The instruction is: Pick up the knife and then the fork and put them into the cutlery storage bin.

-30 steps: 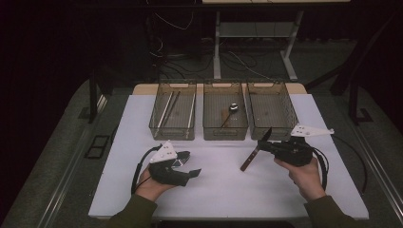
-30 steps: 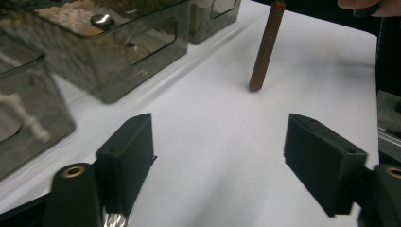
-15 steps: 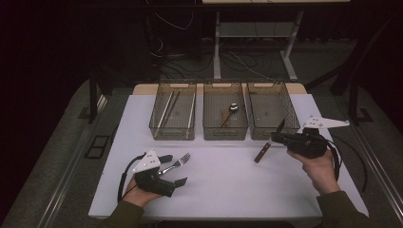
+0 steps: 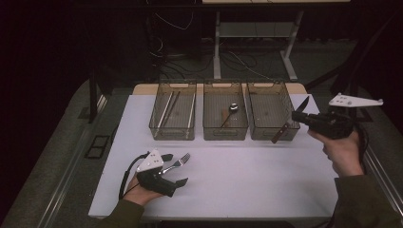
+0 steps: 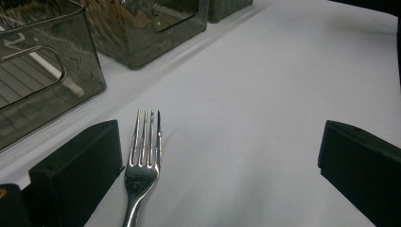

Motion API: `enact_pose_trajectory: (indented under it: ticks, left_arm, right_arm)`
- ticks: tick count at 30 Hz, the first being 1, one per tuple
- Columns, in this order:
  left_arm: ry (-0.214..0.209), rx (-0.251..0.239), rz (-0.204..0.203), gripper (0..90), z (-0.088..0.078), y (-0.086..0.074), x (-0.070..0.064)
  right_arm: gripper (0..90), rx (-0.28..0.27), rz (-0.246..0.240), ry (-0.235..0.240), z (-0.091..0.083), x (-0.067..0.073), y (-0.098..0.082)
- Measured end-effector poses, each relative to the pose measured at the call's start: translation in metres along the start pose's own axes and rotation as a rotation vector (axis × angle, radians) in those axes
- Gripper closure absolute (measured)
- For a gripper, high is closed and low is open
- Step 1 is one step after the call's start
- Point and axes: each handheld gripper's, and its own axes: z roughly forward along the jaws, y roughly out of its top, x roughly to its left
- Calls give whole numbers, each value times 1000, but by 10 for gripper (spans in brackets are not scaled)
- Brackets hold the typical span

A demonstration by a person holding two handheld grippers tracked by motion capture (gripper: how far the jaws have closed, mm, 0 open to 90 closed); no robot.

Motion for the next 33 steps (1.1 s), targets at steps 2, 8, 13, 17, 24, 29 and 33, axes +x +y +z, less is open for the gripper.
enact_pose_trajectory:
  ticks: [2, 8, 13, 17, 24, 29, 33]
  left_arm:
    - [-5, 7, -13, 0, 0, 0, 0]
    - [-4, 5, -14, 0, 1, 0, -1]
    - [-7, 14, -4, 0, 1, 1, -2]
    - [-7, 11, -7, 0, 0, 1, -2]
    - [-14, 21, 0, 0, 1, 1, -3]
    - [-17, 20, -3, 0, 1, 1, -3]
    - [-25, 26, -3, 0, 2, 1, -3]
  right_arm:
    - [897, -5, -9, -24, -3, -5, 10]
    - [897, 2, -23, -111, -5, -20, 32]
    - [897, 50, -25, -181, 8, -37, 42]
    - [897, 113, -24, -216, 23, -47, 42]
    - [897, 247, -36, -235, 51, -57, 33]
    - [897, 322, -46, -239, 61, -63, 27]
    - [897, 374, -35, -243, 65, -67, 23]
